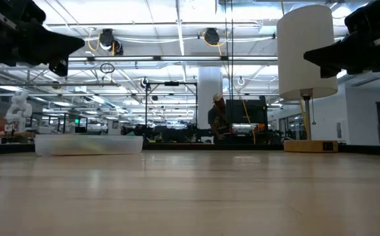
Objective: Pack school essentials
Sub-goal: Return to Home Position
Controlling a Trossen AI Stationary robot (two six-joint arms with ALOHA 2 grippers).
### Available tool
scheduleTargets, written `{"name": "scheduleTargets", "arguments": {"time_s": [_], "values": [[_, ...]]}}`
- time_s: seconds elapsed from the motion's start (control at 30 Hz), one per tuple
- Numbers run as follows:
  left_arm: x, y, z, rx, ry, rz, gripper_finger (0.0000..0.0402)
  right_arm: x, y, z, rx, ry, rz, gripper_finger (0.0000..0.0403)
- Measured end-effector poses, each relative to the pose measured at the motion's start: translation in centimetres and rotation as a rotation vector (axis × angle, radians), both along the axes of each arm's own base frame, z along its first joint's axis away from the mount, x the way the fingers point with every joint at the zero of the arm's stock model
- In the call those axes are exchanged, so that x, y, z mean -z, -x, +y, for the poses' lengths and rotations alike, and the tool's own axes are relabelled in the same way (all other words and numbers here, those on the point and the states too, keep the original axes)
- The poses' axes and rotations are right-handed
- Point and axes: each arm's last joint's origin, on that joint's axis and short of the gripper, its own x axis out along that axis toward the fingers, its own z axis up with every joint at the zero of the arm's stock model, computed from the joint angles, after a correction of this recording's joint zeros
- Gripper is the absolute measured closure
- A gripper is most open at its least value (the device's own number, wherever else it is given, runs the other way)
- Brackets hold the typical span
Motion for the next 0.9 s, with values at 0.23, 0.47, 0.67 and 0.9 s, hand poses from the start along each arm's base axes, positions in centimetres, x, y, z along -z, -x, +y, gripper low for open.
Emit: {"name": "scheduleTargets", "arguments": {"time_s": [0.23, 0.47, 0.67, 0.9], "values": [[0.1, 1.0, 0.1, -0.014, -0.012, -0.004, 0.0401, 0.0, 0.0, 0.0, 0.0, 0.0, -0.001, 0.0403], [0.7, 1.3, 0.1, -0.023, -0.001, 0.052, 0.0401, 0.0, 0.0, 0.0, 0.0, 0.0, -0.001, 0.0403], [0.8, 1.3, 0.1, -0.019, -0.016, 0.069, 0.0401, 0.0, 0.0, 0.0, 0.0, 0.0, 0.002, 0.0403], [0.9, 1.3, 0.1, -0.003, -0.043, 0.07, 0.0387, 0.0, 0.0, 0.0, 0.0, 0.0, 0.002, 0.0403]]}}
